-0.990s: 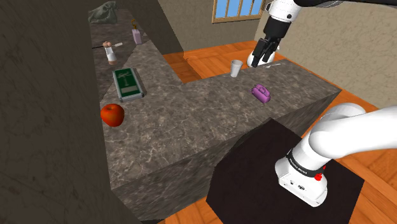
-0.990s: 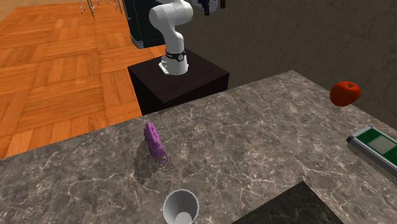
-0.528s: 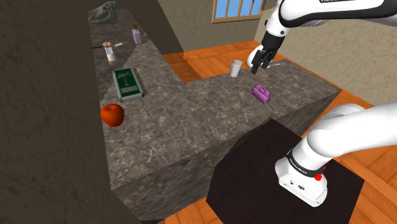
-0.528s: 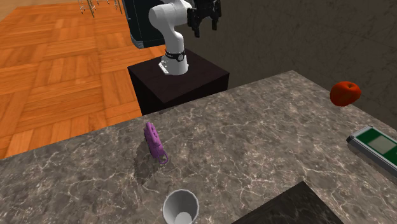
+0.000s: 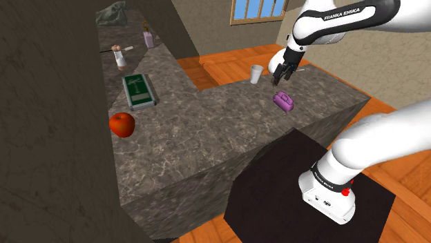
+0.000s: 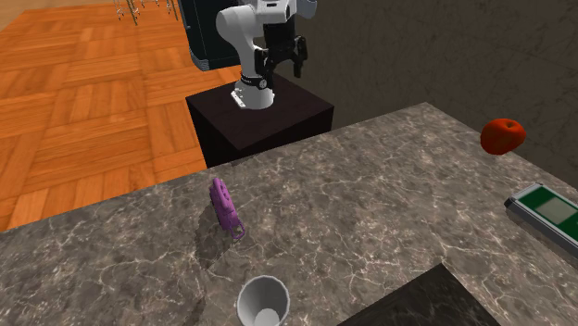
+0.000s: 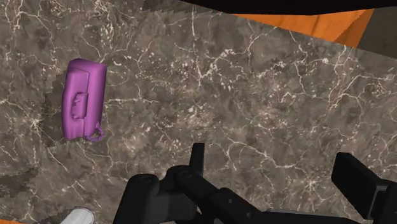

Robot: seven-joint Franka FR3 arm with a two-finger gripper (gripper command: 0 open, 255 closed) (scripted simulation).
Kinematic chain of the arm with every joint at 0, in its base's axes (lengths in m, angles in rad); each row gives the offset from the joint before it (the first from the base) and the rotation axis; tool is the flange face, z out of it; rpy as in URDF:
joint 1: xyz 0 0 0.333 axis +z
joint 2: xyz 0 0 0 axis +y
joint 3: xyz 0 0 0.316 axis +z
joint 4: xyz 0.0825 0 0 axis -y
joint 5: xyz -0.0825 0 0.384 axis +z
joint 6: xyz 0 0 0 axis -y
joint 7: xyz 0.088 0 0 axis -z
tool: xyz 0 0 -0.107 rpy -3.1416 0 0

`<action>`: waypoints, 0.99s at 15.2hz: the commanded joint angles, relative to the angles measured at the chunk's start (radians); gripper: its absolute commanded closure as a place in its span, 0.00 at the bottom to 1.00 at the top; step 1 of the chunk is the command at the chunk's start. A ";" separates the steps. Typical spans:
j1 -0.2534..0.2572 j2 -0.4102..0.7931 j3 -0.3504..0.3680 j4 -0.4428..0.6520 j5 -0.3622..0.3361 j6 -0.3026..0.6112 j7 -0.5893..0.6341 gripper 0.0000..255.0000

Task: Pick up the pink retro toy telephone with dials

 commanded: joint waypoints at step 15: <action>-0.079 0.526 -0.180 0.155 0.123 0.360 -0.256 0.00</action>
